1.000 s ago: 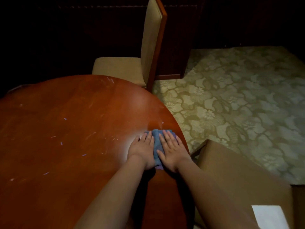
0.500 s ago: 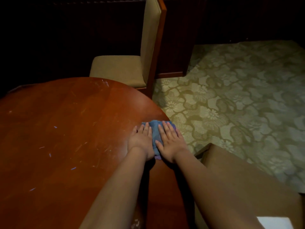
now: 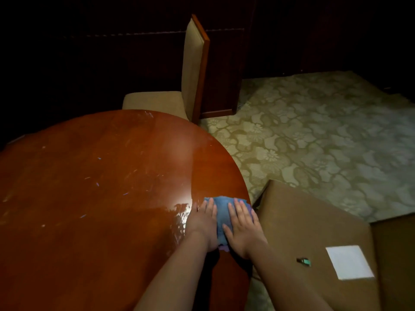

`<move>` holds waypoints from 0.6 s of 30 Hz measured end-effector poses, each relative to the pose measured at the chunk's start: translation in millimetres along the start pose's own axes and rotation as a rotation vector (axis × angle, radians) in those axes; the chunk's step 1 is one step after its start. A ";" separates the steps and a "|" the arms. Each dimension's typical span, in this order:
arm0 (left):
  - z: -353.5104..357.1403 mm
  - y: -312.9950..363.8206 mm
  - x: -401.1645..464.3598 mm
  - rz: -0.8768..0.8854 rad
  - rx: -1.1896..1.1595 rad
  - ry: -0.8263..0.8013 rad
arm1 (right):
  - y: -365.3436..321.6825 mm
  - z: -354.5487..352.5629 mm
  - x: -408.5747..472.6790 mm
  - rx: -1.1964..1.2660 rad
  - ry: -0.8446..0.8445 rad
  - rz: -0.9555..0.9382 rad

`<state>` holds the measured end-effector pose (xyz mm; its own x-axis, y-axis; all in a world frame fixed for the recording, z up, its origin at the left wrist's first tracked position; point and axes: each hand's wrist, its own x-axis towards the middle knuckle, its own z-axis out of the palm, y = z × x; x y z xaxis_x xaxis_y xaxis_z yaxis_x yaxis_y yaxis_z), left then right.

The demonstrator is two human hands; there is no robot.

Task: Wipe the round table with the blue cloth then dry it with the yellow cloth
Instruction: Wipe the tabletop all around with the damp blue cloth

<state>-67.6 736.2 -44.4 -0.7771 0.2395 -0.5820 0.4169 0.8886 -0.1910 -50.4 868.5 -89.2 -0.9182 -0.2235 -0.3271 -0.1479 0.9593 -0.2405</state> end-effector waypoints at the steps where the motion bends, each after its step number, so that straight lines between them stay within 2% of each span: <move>1: 6.0 5.0 -10.1 0.011 0.004 0.005 | -2.9 3.8 -13.1 0.008 0.011 0.005; 5: 28.3 17.5 -43.8 0.029 0.036 0.018 | -17.5 20.0 -53.3 -0.024 -0.007 0.047; 8: 45.3 18.3 -66.0 0.016 0.037 0.015 | -35.6 28.3 -71.0 -0.124 0.090 0.085; 10: 57.6 14.2 -81.7 -0.004 0.030 0.012 | -49.3 33.3 -78.6 -0.112 0.034 0.119; 13: 77.5 0.8 -101.5 -0.036 0.019 -0.002 | -60.7 66.8 -75.7 -0.073 0.014 0.017; 17: 96.5 -22.7 -118.7 -0.096 -0.026 -0.035 | -108.0 45.3 -84.8 -0.103 -0.083 -0.015; 18: 99.1 -28.3 -120.3 -0.106 -0.043 -0.043 | -110.9 45.8 -80.3 -0.124 -0.043 -0.056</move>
<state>60.8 643.4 -47.3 -0.7945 0.1276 -0.5937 0.3124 0.9243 -0.2195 56.6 772.2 -78.1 -0.8911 -0.2818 -0.3556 -0.2451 0.9585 -0.1455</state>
